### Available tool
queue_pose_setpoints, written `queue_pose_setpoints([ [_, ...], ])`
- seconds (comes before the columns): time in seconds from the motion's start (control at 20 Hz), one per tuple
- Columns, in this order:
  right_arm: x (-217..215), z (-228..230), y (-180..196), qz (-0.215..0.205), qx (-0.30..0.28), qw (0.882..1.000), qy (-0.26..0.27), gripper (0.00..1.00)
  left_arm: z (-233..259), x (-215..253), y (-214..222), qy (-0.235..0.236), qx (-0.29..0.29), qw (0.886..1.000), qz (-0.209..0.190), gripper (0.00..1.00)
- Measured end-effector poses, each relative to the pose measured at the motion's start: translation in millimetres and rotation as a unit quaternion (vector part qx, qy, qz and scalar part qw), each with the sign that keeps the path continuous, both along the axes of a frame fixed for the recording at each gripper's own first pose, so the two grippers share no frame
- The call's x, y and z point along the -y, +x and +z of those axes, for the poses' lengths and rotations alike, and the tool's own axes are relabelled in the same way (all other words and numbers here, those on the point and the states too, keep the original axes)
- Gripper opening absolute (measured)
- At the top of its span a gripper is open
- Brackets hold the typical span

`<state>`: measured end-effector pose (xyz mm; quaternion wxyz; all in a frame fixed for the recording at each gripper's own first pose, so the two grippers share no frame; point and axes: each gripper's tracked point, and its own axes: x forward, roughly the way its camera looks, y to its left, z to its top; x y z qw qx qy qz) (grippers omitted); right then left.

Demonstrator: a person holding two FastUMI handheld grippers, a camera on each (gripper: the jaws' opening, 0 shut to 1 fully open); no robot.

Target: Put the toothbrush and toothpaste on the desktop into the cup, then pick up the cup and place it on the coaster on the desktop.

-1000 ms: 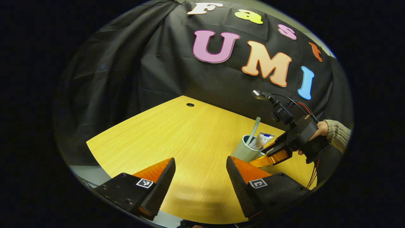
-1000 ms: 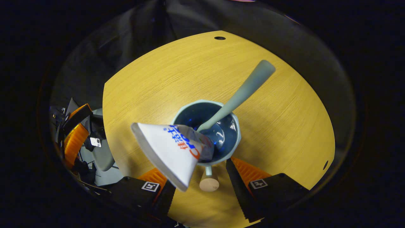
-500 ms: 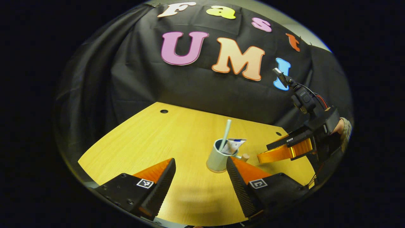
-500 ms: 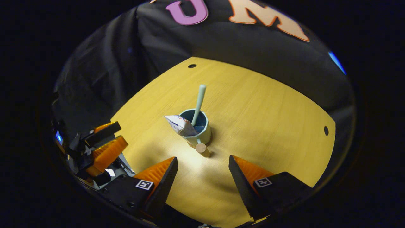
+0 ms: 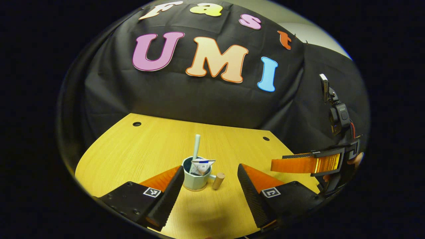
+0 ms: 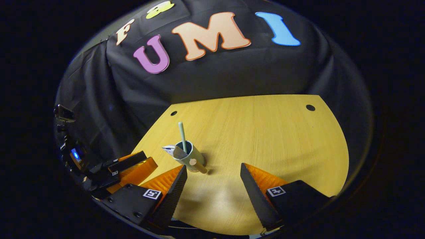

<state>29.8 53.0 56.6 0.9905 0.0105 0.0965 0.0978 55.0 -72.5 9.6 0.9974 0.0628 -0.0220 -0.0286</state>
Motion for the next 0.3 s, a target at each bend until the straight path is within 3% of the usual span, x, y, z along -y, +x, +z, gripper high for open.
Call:
queue_pose_setpoints([
  [0.1, 14, -3, -4, -0.024, 0.013, 0.999, 0.019, 0.95, -1, 10, 2, 0.003, -0.008, 1.000, -0.015, 0.93],
  [0.3, 29, -6, -12, -0.043, 0.023, 0.998, 0.049, 0.99, -7, 26, 7, 0.018, -0.028, 0.999, -0.042, 0.93],
])
